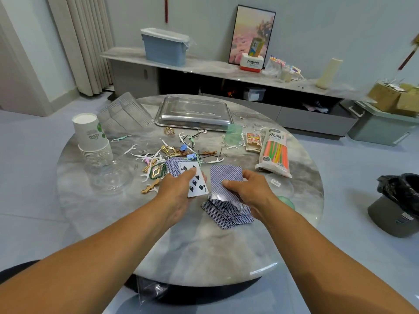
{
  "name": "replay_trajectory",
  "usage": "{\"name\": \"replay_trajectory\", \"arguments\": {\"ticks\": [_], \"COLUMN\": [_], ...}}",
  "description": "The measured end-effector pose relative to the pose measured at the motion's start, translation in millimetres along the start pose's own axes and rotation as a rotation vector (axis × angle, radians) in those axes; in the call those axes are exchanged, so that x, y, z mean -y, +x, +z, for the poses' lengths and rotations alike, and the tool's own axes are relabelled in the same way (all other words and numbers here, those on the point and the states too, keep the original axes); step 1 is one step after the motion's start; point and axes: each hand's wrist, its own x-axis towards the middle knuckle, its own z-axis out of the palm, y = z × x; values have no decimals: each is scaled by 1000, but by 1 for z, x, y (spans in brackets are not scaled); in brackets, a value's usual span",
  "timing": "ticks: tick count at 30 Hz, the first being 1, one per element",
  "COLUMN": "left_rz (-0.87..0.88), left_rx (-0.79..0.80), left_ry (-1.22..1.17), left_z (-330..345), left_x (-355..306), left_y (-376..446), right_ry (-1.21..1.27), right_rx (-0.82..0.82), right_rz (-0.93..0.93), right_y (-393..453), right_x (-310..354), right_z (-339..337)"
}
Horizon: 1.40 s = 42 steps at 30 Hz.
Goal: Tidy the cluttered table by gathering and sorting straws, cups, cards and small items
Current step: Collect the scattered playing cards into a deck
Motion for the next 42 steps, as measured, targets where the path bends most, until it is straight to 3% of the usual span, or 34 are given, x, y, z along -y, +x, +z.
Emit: {"name": "replay_trajectory", "arguments": {"ticks": [4,5,7,9,11,12,14,16,18,20,22,24,26,27,29,33,36,38,40,42], "left_rz": [-54,-44,-14,20,54,63,41,-16,-44,-42,-16,23,48,56,51,34,-2,-8,-20,-22], "left_rx": [2,6,21,24,21,13,-7,-16,-26,-30,-36,-43,-43,-37,-31,-173,-206,-147,-75,-23], "left_ry": [-27,12,59,60,25,9,-21,-84,-104,-47,-14,3,-5,-10,-21,0,-1,-42,-54,-33], "left_z": [0,1,4,4,3,3,3,1,0,1,0,-1,-2,-2,-1,-7,-12,-10,-5,0], "left_x": [-4,-3,0,0,0,0,-2,-6,-9,-7,-3,-1,-1,0,2,0,-5,-7,-5,-2], "left_y": [2,0,-1,-4,-4,-4,-4,-3,-1,0,1,1,1,1,1,9,10,7,0,-5], "right_ry": [-751,-837,-658,-296,-155,-131,-136,-476,-1029,-1470,-1679,-1411,-795,-522,-234,-237,-610,-743,-437,-237], "right_rx": [-174,-248,-285,-88,86,87,-79,-291,-360,-204,-12,-51,-113,-81,-10,-114,-197,-294,-179,101], "right_rz": [-30,-94,-230,-227,-177,-184,-224,-366,-508,-505,-430,-386,-331,-275,-203,-88,-27,-133,-206,-112], "right_y": [5,5,1,-4,-7,-8,-6,0,4,0,-3,-8,-7,-9,-9,3,8,5,-3,-11], "right_x": [-13,-14,-7,3,4,3,1,-3,-10,-18,-25,-18,-7,-2,2,-6,-14,-13,0,7], "right_z": [-12,-12,-7,2,12,16,17,8,-6,-5,3,10,13,17,19,3,-15,-15,-6,9]}}
